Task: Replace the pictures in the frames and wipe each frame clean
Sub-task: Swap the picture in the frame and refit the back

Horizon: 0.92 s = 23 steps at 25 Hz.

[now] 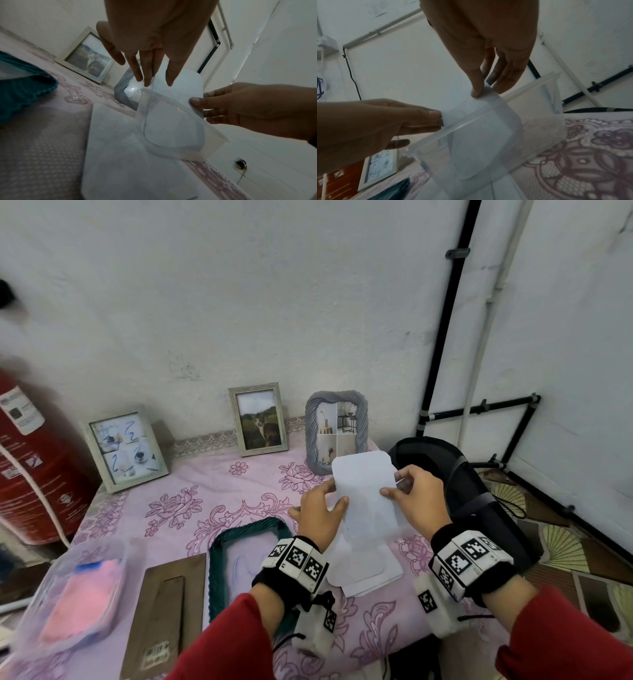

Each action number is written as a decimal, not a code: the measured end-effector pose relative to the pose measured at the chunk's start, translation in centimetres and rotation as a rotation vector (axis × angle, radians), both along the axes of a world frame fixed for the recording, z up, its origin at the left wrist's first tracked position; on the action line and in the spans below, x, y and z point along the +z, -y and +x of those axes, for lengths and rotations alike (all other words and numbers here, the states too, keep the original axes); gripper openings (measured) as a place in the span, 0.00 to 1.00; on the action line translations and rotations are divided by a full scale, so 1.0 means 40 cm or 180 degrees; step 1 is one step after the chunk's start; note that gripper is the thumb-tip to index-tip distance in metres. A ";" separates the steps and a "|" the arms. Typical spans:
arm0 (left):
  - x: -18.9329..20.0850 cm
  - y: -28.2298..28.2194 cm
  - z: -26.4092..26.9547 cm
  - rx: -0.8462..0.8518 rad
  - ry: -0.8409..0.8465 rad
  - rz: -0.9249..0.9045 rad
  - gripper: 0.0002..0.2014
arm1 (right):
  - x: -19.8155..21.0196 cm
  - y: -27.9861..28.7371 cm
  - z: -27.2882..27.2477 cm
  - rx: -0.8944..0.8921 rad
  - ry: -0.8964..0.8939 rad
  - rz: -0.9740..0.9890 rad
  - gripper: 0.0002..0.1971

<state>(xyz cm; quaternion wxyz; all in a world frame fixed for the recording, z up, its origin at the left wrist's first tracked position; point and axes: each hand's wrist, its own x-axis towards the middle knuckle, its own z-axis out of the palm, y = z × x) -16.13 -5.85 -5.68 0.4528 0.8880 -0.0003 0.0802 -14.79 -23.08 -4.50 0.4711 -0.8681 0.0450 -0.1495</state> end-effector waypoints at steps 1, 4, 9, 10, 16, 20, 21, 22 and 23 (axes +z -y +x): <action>-0.001 -0.003 0.001 -0.0008 0.0045 -0.0158 0.18 | 0.005 0.002 0.000 0.0031 0.0014 0.0005 0.12; -0.003 -0.007 0.008 -0.0044 -0.0078 -0.0315 0.19 | 0.011 0.002 -0.001 0.0071 0.0122 0.0006 0.14; -0.015 -0.014 0.013 -0.0124 -0.0149 -0.0320 0.22 | 0.014 0.009 0.003 -0.0131 0.0264 0.0205 0.11; -0.018 -0.016 0.012 -0.0109 -0.0186 -0.0324 0.23 | 0.015 0.011 0.004 -0.0118 0.0304 0.0223 0.11; -0.013 -0.020 0.000 -0.0236 -0.0177 -0.0351 0.23 | 0.042 0.001 -0.007 0.0167 0.0463 0.0486 0.10; 0.028 -0.037 -0.022 -0.0122 0.0293 -0.1119 0.11 | 0.083 -0.030 -0.022 0.0279 0.0693 0.0606 0.09; 0.041 -0.047 -0.028 -0.0057 0.0391 -0.1263 0.10 | 0.095 -0.043 -0.027 0.0301 0.0783 0.0633 0.09; 0.053 -0.060 -0.033 -0.0011 0.0459 -0.1384 0.08 | 0.105 -0.059 -0.030 0.0334 0.0877 0.0669 0.09; 0.063 -0.077 -0.037 0.0011 0.0501 -0.1490 0.07 | 0.115 -0.076 -0.033 0.0373 0.0970 0.0708 0.09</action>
